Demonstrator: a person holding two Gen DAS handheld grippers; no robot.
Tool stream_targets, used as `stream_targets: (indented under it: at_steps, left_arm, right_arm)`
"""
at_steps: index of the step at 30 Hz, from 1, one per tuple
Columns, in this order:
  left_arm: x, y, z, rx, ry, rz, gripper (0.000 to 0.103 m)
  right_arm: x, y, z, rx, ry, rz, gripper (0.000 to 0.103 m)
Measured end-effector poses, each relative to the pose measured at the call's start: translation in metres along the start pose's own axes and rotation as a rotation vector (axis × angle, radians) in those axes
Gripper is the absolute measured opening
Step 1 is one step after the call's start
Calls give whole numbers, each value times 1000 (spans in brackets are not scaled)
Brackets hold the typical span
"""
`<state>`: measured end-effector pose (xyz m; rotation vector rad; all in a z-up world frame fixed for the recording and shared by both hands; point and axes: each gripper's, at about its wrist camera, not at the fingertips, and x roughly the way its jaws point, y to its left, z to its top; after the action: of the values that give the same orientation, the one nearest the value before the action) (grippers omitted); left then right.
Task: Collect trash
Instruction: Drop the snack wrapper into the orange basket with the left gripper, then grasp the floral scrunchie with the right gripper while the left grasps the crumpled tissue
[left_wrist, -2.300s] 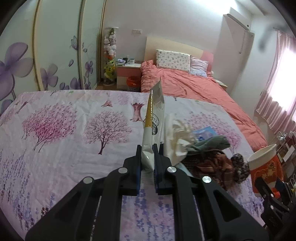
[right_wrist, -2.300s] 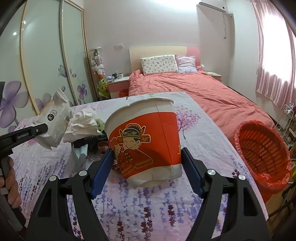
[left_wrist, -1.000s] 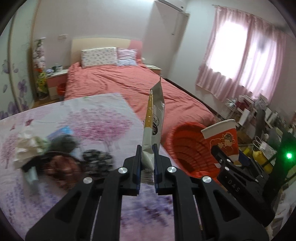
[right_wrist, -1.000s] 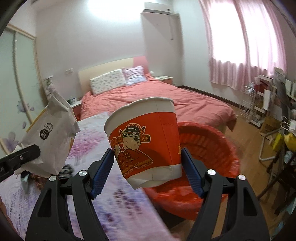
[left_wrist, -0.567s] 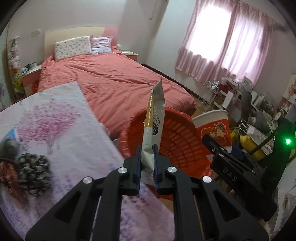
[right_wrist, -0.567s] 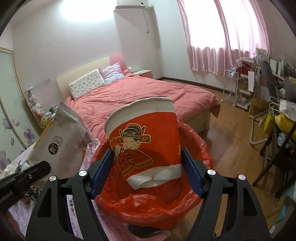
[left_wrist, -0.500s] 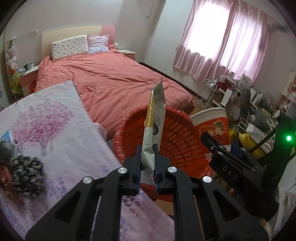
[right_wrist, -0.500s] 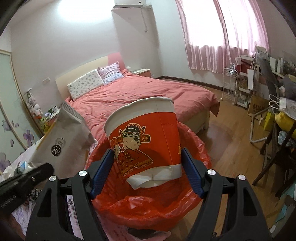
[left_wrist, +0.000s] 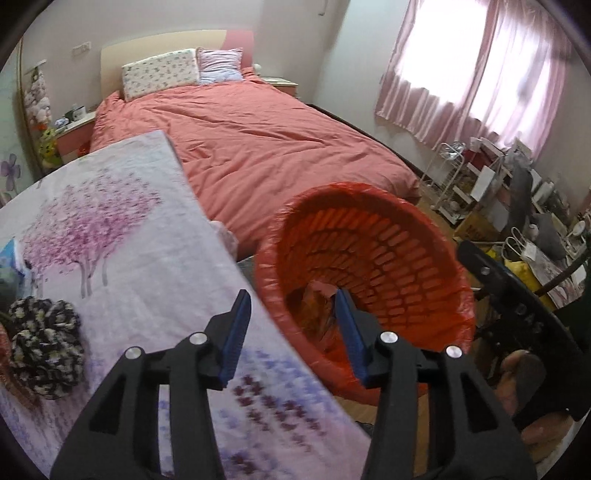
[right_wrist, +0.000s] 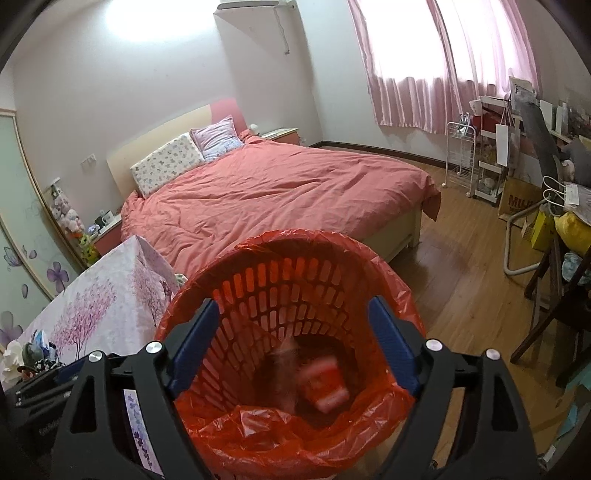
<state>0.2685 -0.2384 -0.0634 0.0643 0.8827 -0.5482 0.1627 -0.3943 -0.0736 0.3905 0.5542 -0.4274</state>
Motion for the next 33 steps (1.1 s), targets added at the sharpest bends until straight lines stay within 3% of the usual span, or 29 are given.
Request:
stream_targets:
  at_steps: [8,17,28,33]
  left_arm:
    - [-39,42,-16,8,-66,181,74]
    - [-95,118,-31,-74,-104,287,77]
    - [-175,251,-52,-262,-183,440,78]
    - [-189,299,-56,-351,-193,463,78]
  right_arm:
    - [-17,26,3,-87,-30,-2,82]
    - [-28,80,-13,-184,-12,72,82]
    - [-26,180,-55,-322,82,253,82]
    - [-21,220,-71,-366,120,331,79]
